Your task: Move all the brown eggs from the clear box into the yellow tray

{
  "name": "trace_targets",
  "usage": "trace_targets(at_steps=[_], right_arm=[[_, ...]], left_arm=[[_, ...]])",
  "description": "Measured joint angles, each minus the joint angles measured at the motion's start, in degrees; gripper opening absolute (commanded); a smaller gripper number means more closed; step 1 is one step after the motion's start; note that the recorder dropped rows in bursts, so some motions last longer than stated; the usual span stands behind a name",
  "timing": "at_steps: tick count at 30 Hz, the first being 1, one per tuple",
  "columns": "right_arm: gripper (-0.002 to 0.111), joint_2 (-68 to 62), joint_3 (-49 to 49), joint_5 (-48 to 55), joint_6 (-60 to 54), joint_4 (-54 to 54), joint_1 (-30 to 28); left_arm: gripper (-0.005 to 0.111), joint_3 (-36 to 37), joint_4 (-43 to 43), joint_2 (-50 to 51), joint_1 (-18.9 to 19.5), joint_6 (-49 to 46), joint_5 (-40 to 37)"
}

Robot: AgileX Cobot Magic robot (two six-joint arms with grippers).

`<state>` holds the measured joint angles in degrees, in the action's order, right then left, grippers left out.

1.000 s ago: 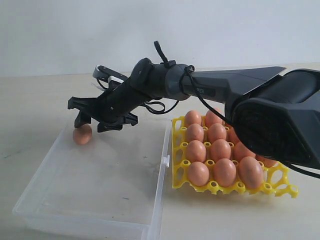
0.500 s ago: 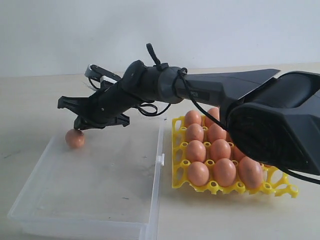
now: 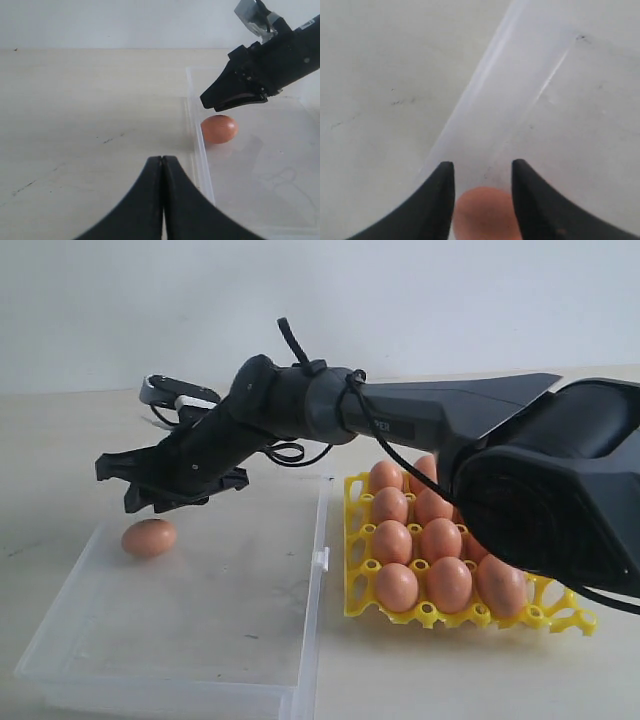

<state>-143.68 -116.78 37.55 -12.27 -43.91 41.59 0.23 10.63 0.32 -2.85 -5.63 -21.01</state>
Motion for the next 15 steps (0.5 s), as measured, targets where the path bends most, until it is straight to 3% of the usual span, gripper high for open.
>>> trace_targets(at_steps=[15], right_arm=[[0.06, 6.21, 0.0, 7.17, -17.59, 27.92, 8.87]], left_arm=[[0.0, 0.0, 0.0, 0.0, 0.0, 0.0, 0.0]])
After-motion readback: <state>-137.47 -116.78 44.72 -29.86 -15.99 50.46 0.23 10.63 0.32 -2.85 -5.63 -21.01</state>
